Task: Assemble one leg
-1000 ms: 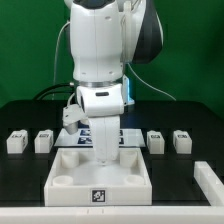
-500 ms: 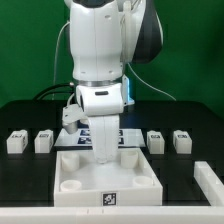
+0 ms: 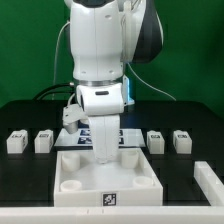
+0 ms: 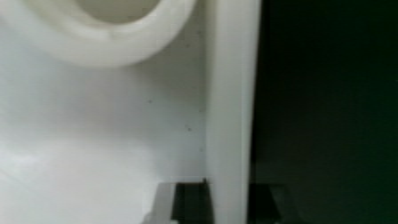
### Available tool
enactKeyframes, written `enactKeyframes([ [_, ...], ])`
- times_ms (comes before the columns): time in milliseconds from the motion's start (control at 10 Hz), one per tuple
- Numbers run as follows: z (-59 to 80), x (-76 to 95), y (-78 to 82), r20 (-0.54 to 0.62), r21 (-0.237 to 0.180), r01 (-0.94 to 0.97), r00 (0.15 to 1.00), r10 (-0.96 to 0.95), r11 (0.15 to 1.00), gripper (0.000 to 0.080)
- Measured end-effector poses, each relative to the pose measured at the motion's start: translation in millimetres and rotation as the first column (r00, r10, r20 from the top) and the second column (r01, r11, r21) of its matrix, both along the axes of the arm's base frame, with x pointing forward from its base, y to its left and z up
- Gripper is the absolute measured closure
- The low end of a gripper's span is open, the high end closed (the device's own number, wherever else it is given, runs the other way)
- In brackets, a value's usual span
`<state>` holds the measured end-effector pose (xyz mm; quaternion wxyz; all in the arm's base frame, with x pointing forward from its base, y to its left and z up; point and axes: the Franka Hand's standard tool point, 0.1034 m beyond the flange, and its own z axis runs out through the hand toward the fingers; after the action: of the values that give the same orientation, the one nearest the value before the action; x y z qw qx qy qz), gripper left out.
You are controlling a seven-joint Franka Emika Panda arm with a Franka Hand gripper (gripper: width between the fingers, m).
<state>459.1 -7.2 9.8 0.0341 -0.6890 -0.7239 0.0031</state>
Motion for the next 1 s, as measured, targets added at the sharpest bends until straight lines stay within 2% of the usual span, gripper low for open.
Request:
enactKeyframes([
  [200,2.3,26.4,36.1,0.007,0.014,0.043,0.999,-0.043,0.999,0.0736],
  [500,0.6,31.4,75.5,-0.052,0.018,0.081,0.995,-0.08,0.997,0.0734],
  [1000,-0.9,31.3,75.6,-0.044,0.011,0.07,0.997,-0.069,0.998,0.0732],
])
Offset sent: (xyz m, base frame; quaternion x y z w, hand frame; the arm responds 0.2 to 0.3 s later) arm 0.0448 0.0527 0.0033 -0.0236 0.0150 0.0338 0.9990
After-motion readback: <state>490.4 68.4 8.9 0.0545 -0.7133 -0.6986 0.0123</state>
